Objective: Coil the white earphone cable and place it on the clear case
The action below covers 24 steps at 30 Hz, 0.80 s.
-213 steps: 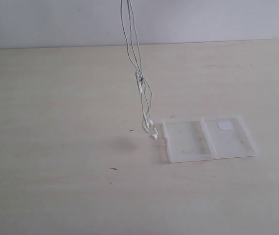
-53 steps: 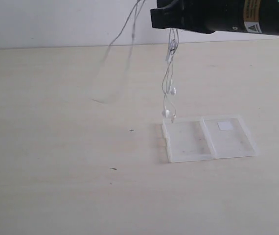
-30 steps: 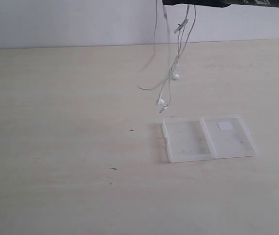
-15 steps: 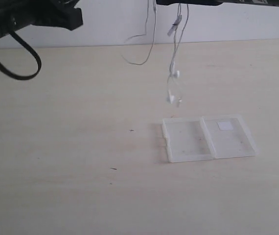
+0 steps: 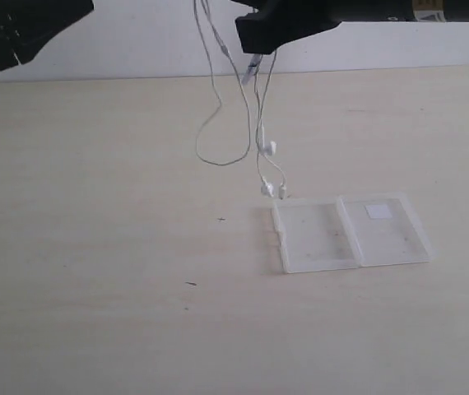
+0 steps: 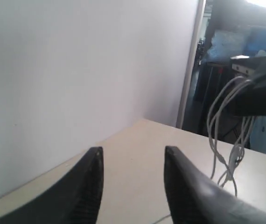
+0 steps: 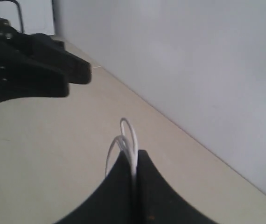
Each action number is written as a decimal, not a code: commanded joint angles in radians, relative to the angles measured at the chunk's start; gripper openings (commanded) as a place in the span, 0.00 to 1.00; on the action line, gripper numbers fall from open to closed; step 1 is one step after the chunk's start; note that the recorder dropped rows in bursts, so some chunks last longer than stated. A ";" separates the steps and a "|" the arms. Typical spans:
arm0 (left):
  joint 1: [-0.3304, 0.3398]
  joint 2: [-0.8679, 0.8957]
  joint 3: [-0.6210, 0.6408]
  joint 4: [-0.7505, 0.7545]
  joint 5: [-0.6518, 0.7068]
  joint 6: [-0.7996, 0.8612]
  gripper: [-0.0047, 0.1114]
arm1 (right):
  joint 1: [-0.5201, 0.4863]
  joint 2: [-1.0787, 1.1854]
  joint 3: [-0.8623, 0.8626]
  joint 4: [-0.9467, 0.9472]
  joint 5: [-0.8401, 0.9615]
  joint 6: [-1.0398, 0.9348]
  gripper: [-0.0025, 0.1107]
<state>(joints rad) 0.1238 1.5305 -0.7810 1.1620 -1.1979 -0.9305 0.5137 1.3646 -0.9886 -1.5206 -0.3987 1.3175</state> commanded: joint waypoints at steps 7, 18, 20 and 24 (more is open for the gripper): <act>-0.066 0.015 0.003 0.089 -0.023 0.030 0.40 | 0.003 -0.003 -0.006 -0.049 -0.061 0.071 0.02; -0.163 0.057 0.003 0.087 -0.023 0.032 0.40 | 0.003 -0.001 -0.006 0.029 -0.024 0.135 0.02; -0.176 0.073 0.003 0.087 -0.023 0.032 0.41 | 0.003 -0.001 -0.006 0.061 -0.017 0.135 0.02; -0.195 0.105 0.003 0.052 -0.023 0.040 0.63 | 0.003 -0.001 -0.006 0.084 -0.017 0.133 0.02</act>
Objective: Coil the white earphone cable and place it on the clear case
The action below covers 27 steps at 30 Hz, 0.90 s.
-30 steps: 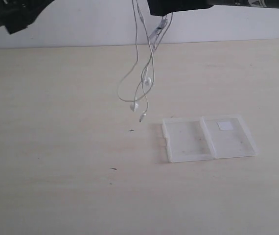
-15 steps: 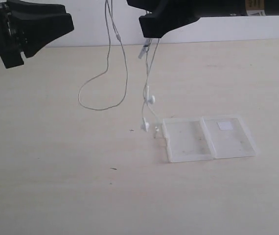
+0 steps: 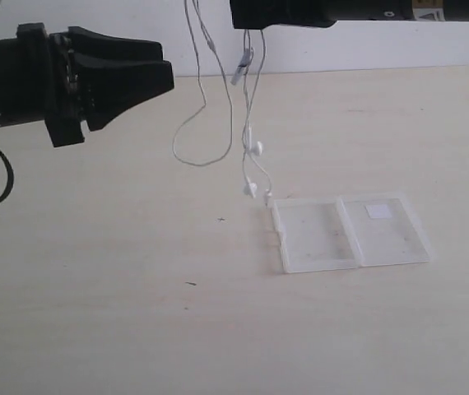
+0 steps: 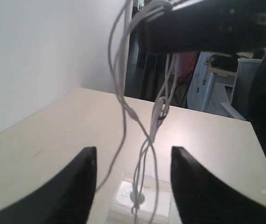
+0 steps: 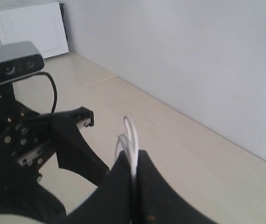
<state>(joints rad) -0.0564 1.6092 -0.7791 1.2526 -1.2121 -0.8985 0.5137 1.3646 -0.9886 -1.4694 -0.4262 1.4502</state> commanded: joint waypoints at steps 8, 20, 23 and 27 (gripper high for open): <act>-0.015 0.038 0.001 -0.121 -0.006 0.006 0.71 | 0.003 -0.001 -0.006 0.037 0.011 0.000 0.02; -0.144 0.106 0.001 -0.178 0.023 0.104 0.71 | 0.003 0.072 -0.008 0.190 0.012 -0.043 0.02; -0.155 0.113 0.001 -0.190 0.037 0.109 0.71 | 0.003 0.074 -0.008 0.217 0.012 -0.062 0.02; -0.155 0.113 0.001 -0.200 0.069 0.109 0.71 | 0.003 0.074 -0.008 0.306 0.012 -0.130 0.02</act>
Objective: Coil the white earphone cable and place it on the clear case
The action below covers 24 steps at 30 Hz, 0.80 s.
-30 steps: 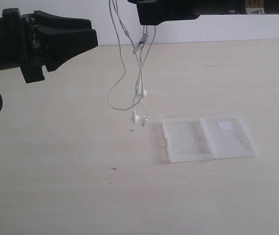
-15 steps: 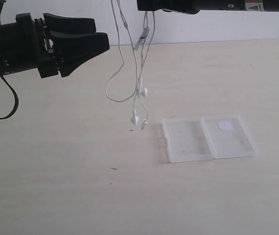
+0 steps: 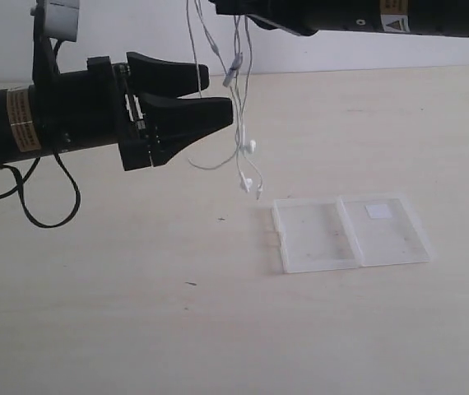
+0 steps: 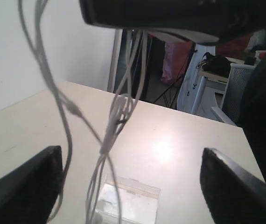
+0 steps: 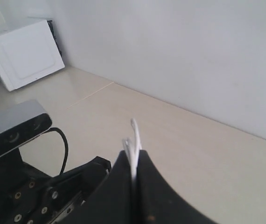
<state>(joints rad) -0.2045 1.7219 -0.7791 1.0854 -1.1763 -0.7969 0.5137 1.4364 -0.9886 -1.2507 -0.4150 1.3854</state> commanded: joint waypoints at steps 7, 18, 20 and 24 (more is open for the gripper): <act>-0.007 0.000 0.001 -0.056 0.034 0.005 0.71 | 0.003 0.002 -0.008 0.213 -0.015 -0.120 0.02; -0.021 0.000 0.001 -0.092 0.047 0.037 0.71 | 0.010 0.009 -0.008 0.206 -0.087 -0.116 0.02; -0.043 0.000 0.001 -0.095 0.063 0.060 0.71 | 0.010 0.009 -0.008 0.206 -0.087 -0.116 0.02; -0.084 0.000 0.001 -0.132 0.117 0.107 0.71 | 0.010 0.009 -0.008 0.206 -0.089 -0.116 0.02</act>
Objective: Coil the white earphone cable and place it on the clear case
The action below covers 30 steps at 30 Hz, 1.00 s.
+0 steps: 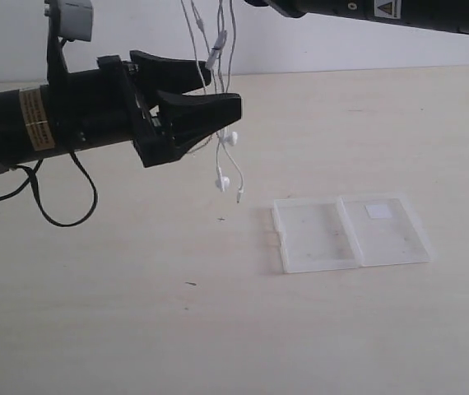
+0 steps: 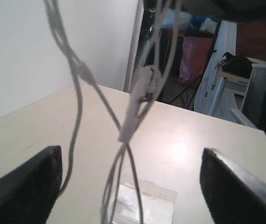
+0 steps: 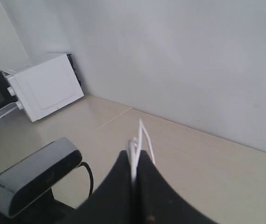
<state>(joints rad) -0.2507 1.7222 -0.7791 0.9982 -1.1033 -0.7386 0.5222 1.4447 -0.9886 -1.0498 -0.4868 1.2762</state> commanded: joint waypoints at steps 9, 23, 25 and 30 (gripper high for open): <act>-0.052 0.000 0.001 -0.073 0.086 0.062 0.68 | 0.001 0.001 -0.008 0.003 -0.019 -0.007 0.02; -0.052 0.000 0.001 -0.088 0.086 0.069 0.37 | 0.001 0.001 -0.008 -0.002 -0.008 -0.007 0.02; -0.052 0.000 0.001 -0.088 0.086 0.069 0.37 | 0.001 0.001 -0.008 -0.002 0.005 -0.007 0.02; -0.052 0.000 0.001 -0.092 0.086 0.069 0.37 | 0.001 0.001 -0.008 -0.002 0.010 -0.007 0.02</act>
<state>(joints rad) -0.2960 1.7222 -0.7791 0.9249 -1.0191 -0.6756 0.5222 1.4447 -0.9886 -1.0471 -0.4745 1.2746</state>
